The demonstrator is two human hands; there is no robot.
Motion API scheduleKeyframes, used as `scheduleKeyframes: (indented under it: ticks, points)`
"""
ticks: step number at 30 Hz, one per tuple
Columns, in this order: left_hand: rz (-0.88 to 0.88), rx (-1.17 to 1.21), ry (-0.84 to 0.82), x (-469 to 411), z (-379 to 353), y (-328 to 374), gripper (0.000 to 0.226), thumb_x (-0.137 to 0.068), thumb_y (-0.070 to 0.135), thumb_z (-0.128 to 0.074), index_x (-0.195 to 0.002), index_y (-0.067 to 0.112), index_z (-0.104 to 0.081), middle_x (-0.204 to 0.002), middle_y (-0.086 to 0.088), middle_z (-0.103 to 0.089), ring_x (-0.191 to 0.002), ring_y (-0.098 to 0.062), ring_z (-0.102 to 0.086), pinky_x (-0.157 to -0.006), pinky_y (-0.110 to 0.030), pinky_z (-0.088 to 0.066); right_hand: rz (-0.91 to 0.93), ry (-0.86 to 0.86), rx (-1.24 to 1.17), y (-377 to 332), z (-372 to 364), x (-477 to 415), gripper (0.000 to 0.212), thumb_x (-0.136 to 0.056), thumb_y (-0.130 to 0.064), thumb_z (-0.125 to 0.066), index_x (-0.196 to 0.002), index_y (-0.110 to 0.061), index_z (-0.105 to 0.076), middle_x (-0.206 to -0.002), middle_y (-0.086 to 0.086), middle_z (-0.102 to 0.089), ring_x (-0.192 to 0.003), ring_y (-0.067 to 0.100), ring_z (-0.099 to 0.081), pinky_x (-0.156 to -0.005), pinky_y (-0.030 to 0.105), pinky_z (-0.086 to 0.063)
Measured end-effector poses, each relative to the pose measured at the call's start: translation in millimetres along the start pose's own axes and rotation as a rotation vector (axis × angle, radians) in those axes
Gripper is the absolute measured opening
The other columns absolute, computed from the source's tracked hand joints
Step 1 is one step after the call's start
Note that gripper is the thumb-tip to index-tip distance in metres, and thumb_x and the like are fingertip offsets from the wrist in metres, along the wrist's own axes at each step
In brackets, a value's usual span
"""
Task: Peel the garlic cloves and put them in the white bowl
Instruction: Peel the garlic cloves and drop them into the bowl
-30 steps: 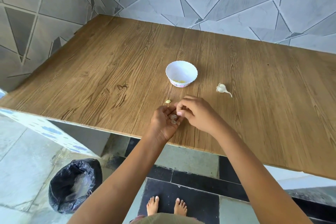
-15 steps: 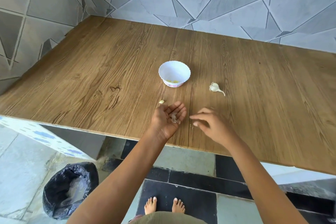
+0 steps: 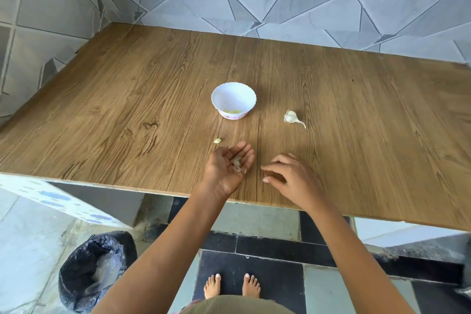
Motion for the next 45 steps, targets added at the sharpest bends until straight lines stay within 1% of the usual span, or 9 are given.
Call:
scheduleKeyframes:
  ticks: [7,11,15,21,29,31,34,39,45]
  points:
    - [-0.012,-0.002,0.019,2.1,3.5,3.7,0.044,-0.101,0.021,-0.027,-0.091,-0.007,-0.060,-0.096,-0.020,-0.062,-0.092,-0.029,-0.060,-0.090,-0.038,-0.047,-0.245,0.000,-0.120,10.0,-9.6,-7.3,0.005,-0.082,-0.019,-0.070,-0.079,-0.014,-0.069,-0.080,-0.008,-0.057,-0.087,0.016,-0.055,-0.074,0.032,-0.045]
    - [-0.017,0.004,0.035,3.1,6.3,3.9,0.045,-0.101,0.021,-0.026,-0.092,-0.007,-0.060,-0.097,-0.021,-0.062,-0.092,-0.029,-0.060,-0.091,-0.038,-0.047,-0.138,-0.090,0.165,-1.8,-17.9,-8.2,0.011,-0.092,-0.017,-0.054,-0.098,-0.014,-0.063,-0.100,-0.003,-0.057,-0.102,0.016,-0.047,-0.084,0.028,-0.038]
    - [-0.011,-0.013,0.052,3.7,9.1,-0.7,0.044,-0.100,0.020,-0.026,-0.092,-0.006,-0.061,-0.097,-0.020,-0.062,-0.092,-0.029,-0.060,-0.093,-0.036,-0.046,-0.125,-0.058,-0.007,-2.7,-6.3,-14.6,0.010,-0.091,-0.010,-0.047,-0.086,-0.018,-0.051,-0.094,0.000,-0.055,-0.094,0.022,-0.047,-0.074,0.028,-0.030]
    - [0.011,-0.008,0.047,3.9,-2.4,-7.5,0.040,-0.101,0.020,-0.028,-0.081,0.000,-0.057,-0.072,-0.014,-0.063,-0.071,-0.021,-0.057,-0.065,-0.030,-0.050,0.072,0.164,0.045,-39.4,17.7,-45.5,0.009,-0.078,-0.012,-0.066,-0.074,-0.019,-0.062,-0.105,-0.004,-0.059,-0.098,0.016,-0.038,-0.080,0.035,-0.031]
    - [0.001,-0.030,0.006,7.7,-5.8,6.6,0.045,-0.101,0.019,-0.025,-0.087,-0.006,-0.060,-0.067,-0.016,-0.063,-0.044,-0.016,-0.057,-0.038,-0.016,-0.043,-0.014,0.319,-0.009,-53.8,19.2,-41.0,0.018,-0.062,-0.019,-0.079,-0.061,-0.023,-0.062,-0.097,-0.012,-0.066,-0.091,0.018,-0.054,-0.073,0.036,-0.045]
    - [-0.010,-0.040,-0.001,8.4,-2.5,9.8,0.046,-0.102,0.020,-0.023,-0.088,-0.006,-0.059,-0.059,-0.015,-0.064,-0.042,-0.017,-0.058,-0.044,-0.020,-0.046,-0.034,0.345,-0.072,-55.2,21.2,-39.4,0.016,-0.065,-0.019,-0.080,-0.066,-0.022,-0.064,-0.096,-0.011,-0.066,-0.089,0.017,-0.056,-0.074,0.032,-0.044]
    - [-0.046,-0.023,0.015,10.5,4.5,14.2,0.046,-0.101,0.021,-0.026,-0.085,-0.004,-0.061,-0.068,-0.018,-0.067,-0.073,-0.025,-0.062,-0.068,-0.030,-0.048,0.000,0.353,-0.191,-52.2,22.7,-36.3,0.009,-0.076,-0.018,-0.069,-0.086,-0.019,-0.071,-0.097,-0.010,-0.067,-0.091,0.016,-0.061,-0.078,0.033,-0.049]
    - [-0.111,0.053,0.026,22.8,9.7,18.5,0.041,-0.099,0.018,-0.030,-0.090,-0.006,-0.062,-0.092,-0.020,-0.065,-0.089,-0.028,-0.061,-0.076,-0.034,-0.050,-0.055,0.330,-0.436,-38.1,16.1,-29.9,0.027,-0.084,-0.011,-0.068,-0.111,-0.014,-0.067,-0.105,-0.006,-0.069,-0.099,0.009,-0.064,-0.089,0.022,-0.048]
    - [-0.221,0.201,0.079,52.2,29.0,23.8,0.045,-0.100,0.018,-0.026,-0.090,-0.008,-0.061,-0.095,-0.021,-0.063,-0.090,-0.029,-0.060,-0.083,-0.035,-0.048,-0.089,0.198,-0.687,-42.4,-1.4,-24.4,0.028,-0.086,-0.008,-0.066,-0.114,-0.015,-0.065,-0.108,-0.003,-0.069,-0.101,0.007,-0.062,-0.087,0.006,-0.040]
Point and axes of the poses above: each hand's wrist, its own x-axis away from the middle knuckle, its own z-axis out of the back of the hand, y = z × x, the point moved 7 cm from there along -x, towards the middle knuckle
